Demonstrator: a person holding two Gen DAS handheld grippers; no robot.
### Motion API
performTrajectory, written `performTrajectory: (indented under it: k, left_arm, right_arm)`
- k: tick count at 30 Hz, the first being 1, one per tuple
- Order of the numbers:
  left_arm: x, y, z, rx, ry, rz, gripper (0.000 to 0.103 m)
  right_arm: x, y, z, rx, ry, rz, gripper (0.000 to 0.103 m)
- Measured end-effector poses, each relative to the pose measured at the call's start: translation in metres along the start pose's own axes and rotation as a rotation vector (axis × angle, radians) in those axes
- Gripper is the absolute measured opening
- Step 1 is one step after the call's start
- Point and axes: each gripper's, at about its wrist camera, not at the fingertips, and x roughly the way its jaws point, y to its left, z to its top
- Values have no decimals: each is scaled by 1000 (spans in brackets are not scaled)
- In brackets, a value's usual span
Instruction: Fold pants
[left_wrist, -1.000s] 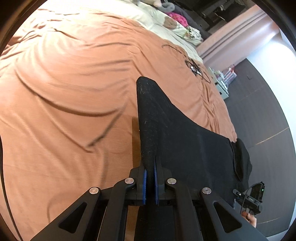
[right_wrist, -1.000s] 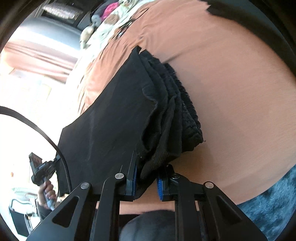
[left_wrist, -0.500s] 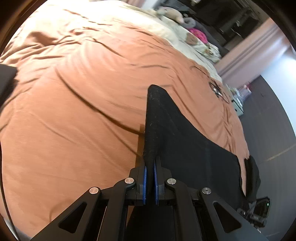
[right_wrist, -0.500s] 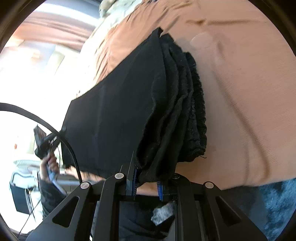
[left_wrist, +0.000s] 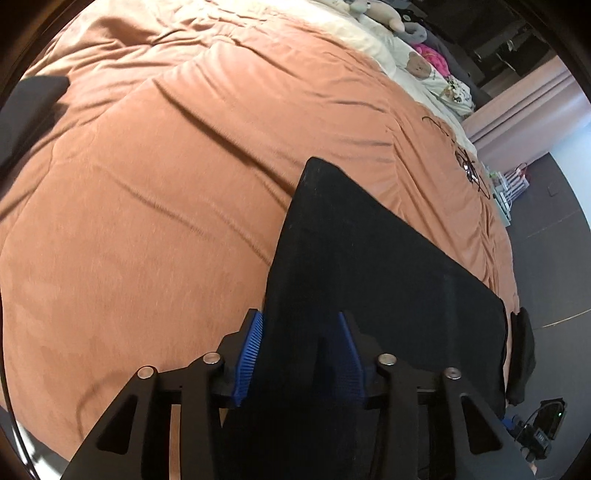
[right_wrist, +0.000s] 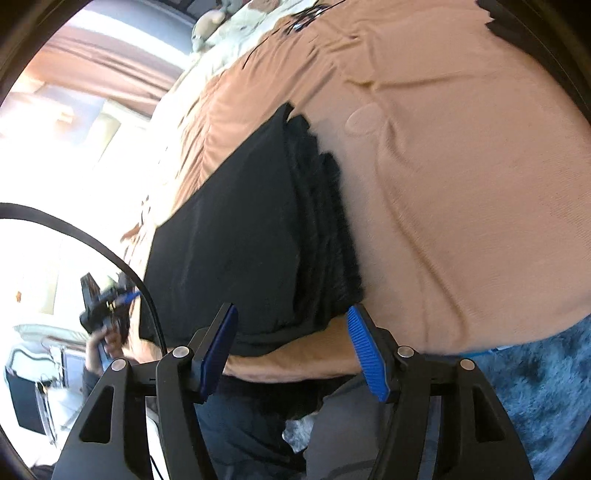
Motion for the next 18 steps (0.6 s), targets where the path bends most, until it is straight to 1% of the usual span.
performTrajectory:
  k: [3, 5, 6, 7, 9, 11, 12, 13, 16, 18]
  left_arm:
    - [-4, 9, -11, -38, -1, -15, 51]
    - [-7, 15, -18, -56, -2, -18, 52]
    - [-10, 18, -22, -65, -3, -17, 52]
    - [-12, 20, -27, -74, -5, -16, 52]
    - [-16, 24, -34, -92, -7, -22, 53]
    - [-18, 29, -40, -106, -8, -28, 56]
    - [-19, 32, -43, -114, -9, -30, 57]
    - [-18, 35, -47, -125, -9, -33, 57]
    - [-19, 45, -59, -163, -15, -54, 57]
    - [-19, 52, -66, -186, -14, -70, 57]
  right_arm:
    - [4, -10, 9, 26, 0, 31, 60]
    - [15, -6, 7, 25, 5, 37, 60]
    - [18, -7, 8, 24, 8, 41, 59]
    - [25, 0, 2, 22, 9, 46, 56]
    - [33, 1, 3, 15, 16, 45, 56]
    - [39, 4, 5, 10, 13, 24, 48]
    - [39, 8, 6, 8, 6, 16, 43]
    - [35, 12, 6, 8, -2, 17, 42]
    - [27, 24, 6, -1, -19, 48, 42]
    - [28, 29, 4, -12, 4, 66, 42]
